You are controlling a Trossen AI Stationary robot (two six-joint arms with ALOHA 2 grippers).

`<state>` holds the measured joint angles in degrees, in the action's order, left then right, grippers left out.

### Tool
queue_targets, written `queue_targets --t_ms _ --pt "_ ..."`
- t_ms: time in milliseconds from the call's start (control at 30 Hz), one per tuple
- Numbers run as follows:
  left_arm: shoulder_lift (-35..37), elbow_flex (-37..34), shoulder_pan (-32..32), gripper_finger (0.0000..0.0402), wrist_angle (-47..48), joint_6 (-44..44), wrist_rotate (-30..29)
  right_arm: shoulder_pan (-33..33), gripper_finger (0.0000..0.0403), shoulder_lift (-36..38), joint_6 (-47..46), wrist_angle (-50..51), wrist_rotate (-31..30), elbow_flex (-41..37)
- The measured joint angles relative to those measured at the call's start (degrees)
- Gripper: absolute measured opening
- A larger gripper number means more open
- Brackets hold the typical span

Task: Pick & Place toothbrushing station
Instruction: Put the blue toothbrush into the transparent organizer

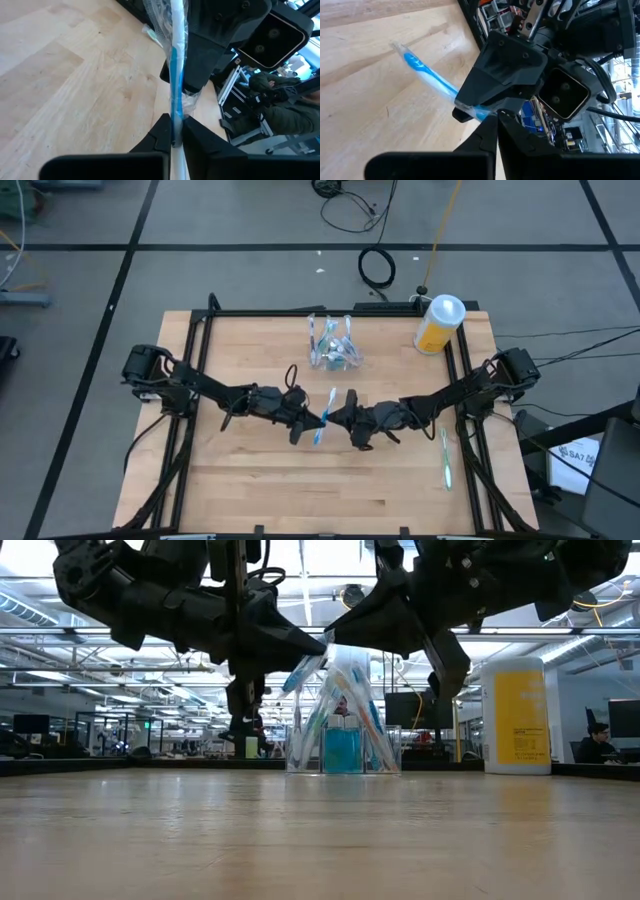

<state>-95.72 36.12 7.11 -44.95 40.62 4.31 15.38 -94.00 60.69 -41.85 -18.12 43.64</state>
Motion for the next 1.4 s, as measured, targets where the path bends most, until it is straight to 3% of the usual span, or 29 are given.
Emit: queue_targets --t_ms 133,333,533,667,933,1233,1400 --pt "0.0 0.0 -0.3 0.0035 0.0 0.5 0.8 0.0 0.0011 0.0 -1.2 0.6 0.0 0.0" --pt "0.0 0.0 -0.4 0.0011 -0.1 0.2 0.6 0.0 0.0011 0.0 -6.2 -0.2 -1.2 0.0" --pt "0.1 0.0 -0.4 0.0026 -0.2 0.4 0.6 -0.7 0.0014 0.0 -10.7 -0.9 -1.2 0.0" --pt "0.1 0.0 -0.5 0.0036 -0.1 0.4 0.4 -1.5 0.0044 0.0 -14.9 -1.2 -1.1 0.0" --pt "0.1 0.0 -2.8 0.0011 0.2 -1.6 1.1 -1.7 0.0122 0.0 -16.6 -1.3 -2.0 0.0" --pt "4.6 0.1 -5.6 0.0016 4.0 -9.2 0.6 2.2 0.0149 0.0 -17.2 1.7 -21.7 0.0" --pt "8.2 0.1 -6.1 0.0010 8.3 -16.3 -1.9 3.6 0.0147 0.0 -15.8 1.3 -23.7 0.0"
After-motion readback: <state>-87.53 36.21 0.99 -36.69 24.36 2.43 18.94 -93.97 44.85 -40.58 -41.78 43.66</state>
